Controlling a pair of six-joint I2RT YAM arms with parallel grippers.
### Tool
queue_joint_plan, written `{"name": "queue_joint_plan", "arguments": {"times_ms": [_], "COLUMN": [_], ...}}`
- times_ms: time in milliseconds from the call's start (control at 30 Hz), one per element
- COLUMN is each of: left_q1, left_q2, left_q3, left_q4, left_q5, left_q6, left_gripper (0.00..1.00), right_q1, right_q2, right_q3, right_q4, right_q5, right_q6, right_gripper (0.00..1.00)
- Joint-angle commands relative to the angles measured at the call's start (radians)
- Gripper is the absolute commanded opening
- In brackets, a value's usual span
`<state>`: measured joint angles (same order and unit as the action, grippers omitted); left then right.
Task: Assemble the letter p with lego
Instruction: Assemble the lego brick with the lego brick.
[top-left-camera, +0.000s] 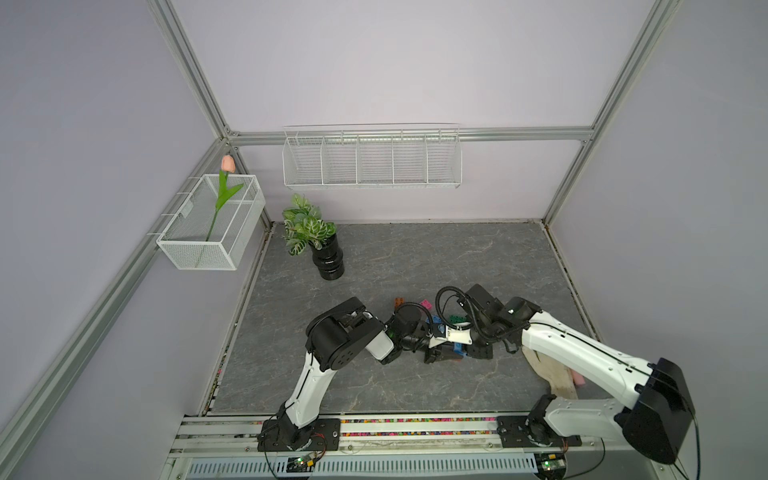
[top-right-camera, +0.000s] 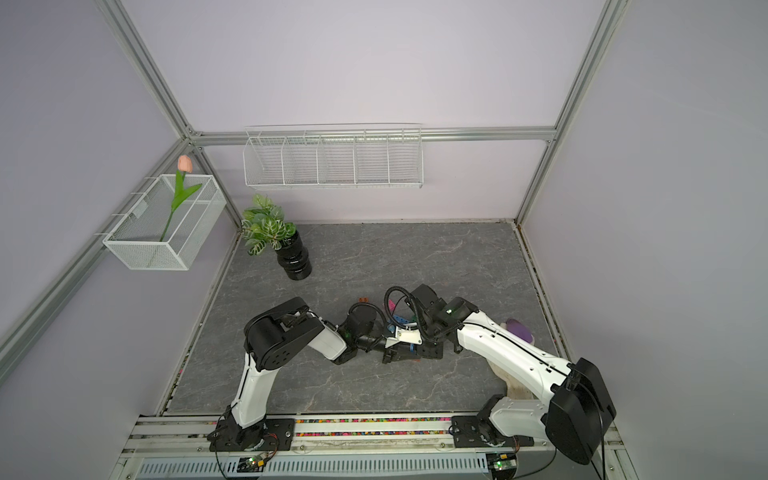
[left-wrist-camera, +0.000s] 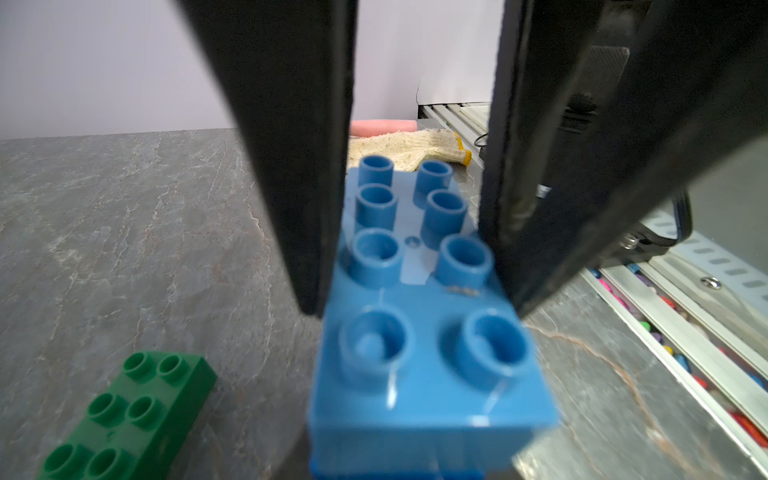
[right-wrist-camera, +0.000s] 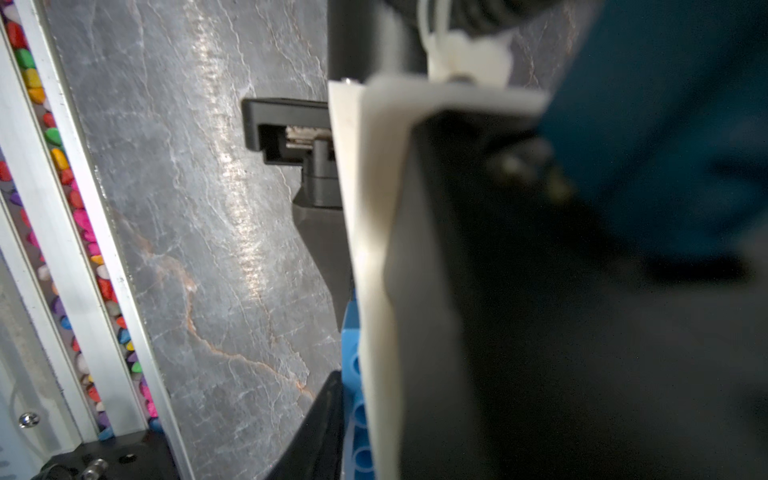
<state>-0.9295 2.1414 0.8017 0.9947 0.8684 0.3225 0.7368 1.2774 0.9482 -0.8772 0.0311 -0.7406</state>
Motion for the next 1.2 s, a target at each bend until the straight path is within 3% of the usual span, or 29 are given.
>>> {"name": "queue_joint_plan", "arguments": {"times_ms": [0,500,1167], "left_q1": [0.014,0.017,0.019], "left_q2": [0.095,0.104,0.115], "left_q3": [-0.051,-0.057,-0.061], "left_q4": [-0.254,-0.237,-0.221], "left_q5": [-0.086,-0.086,-0.082], "left_q6": [0.025,0.027,0.023], "left_gripper": [0.0,0.0,0.0], "right_q1": [-0.029,-0.072,-0.097], "right_q2": [0.044,0.065,0.234], "right_q3": [-0.041,-0.056,-0.094], "right_q4": [-0.014,-0.009,-0.038], "right_q5": [0.077,0.089,0.073], "right_q6": [0.006,0.015,-0.003], "right_gripper": [0.22,0.22,0.21]}}
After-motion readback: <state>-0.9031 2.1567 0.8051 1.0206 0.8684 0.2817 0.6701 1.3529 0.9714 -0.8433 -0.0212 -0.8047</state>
